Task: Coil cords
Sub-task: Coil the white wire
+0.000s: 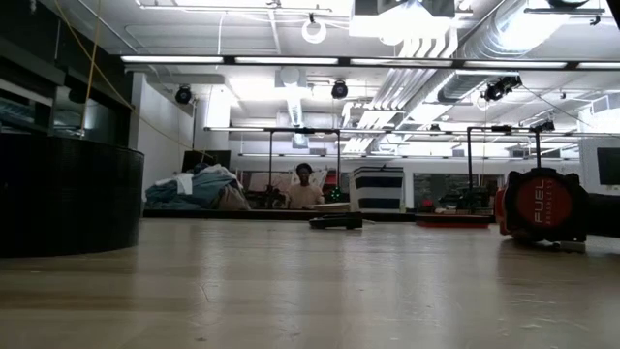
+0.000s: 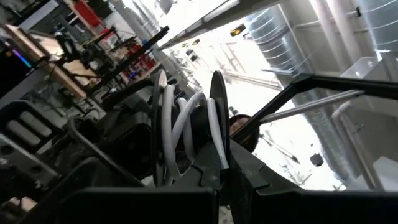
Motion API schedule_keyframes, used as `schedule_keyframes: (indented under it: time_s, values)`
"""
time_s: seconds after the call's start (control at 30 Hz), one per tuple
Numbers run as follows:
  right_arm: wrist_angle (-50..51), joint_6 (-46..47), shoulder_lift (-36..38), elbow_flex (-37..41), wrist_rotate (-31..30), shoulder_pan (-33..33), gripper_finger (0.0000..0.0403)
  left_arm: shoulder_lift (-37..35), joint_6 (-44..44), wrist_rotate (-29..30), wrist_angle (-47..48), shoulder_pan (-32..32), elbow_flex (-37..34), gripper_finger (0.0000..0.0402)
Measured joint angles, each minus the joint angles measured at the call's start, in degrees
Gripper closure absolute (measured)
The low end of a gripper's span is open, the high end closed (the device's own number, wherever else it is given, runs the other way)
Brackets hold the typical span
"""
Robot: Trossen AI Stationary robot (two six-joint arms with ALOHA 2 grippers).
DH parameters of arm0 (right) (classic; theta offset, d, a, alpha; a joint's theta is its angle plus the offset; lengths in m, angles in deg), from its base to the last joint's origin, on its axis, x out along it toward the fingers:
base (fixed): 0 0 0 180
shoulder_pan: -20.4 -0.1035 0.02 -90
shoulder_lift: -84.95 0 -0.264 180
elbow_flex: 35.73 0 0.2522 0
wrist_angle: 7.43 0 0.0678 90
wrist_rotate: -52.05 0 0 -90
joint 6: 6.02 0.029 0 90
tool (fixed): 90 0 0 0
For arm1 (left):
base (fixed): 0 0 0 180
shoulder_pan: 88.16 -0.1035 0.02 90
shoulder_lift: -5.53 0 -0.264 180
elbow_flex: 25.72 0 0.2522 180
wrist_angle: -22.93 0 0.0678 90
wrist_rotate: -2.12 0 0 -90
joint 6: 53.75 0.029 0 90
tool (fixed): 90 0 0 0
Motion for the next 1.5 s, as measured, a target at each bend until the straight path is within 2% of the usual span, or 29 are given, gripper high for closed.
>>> schedule_keyframes:
  time_s: [0.27,0.53,0.8,1.07,1.27,1.5]
  values:
    - [-2.10,-1.51,0.00,0.00,-0.63,0.02,0.0403,2.13,-4.17,-3.38,-2.97,-1.34,0.00,0.0401]
    - [-4.12,-4.06,0.00,0.00,-0.63,0.12,0.0403,2.77,-9.06,-4.34,-7.25,-1.40,-0.02,0.0401]
    - [-5.24,-3.87,0.00,0.00,-0.54,1.50,0.0403,2.74,-11.28,-6.83,-6.94,-1.40,-0.02,0.0401]
    - [-5.88,-3.90,0.00,0.02,-0.61,1.60,0.0403,2.29,-11.03,-8.90,-1.93,-0.06,-0.02,0.0401]
    - [-5.55,-5.22,0.00,0.02,-0.34,2.06,0.0403,1.87,-10.96,-13.19,1.25,0.46,0.02,0.0401]
    - [-2.32,-5.01,0.00,0.02,0.45,3.97,0.0403,-1.55,-7.77,-13.47,12.60,0.50,0.02,0.0401]
